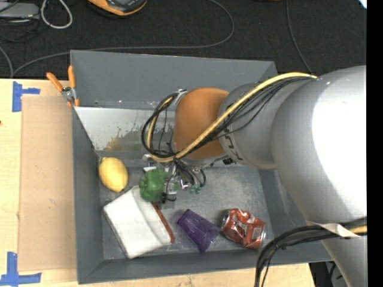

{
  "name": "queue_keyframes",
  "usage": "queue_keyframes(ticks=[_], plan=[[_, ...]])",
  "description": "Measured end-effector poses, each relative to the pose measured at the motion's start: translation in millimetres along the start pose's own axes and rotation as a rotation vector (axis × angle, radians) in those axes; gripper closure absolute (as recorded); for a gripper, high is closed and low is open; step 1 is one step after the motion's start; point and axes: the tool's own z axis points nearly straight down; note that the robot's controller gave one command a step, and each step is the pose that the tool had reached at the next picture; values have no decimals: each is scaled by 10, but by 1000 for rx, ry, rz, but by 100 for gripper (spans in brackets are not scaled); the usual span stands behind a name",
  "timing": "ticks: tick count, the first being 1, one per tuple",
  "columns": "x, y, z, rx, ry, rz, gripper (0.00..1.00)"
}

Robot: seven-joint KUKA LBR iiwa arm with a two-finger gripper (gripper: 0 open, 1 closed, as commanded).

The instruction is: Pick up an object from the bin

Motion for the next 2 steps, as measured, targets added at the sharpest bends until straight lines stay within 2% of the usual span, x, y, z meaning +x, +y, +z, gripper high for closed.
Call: queue_keyframes(ticks=[1, 2], plan=[[-116, 45, 15, 4, 13, -7, 0], [-43, 73, -676, -1, -2, 2, 0]])
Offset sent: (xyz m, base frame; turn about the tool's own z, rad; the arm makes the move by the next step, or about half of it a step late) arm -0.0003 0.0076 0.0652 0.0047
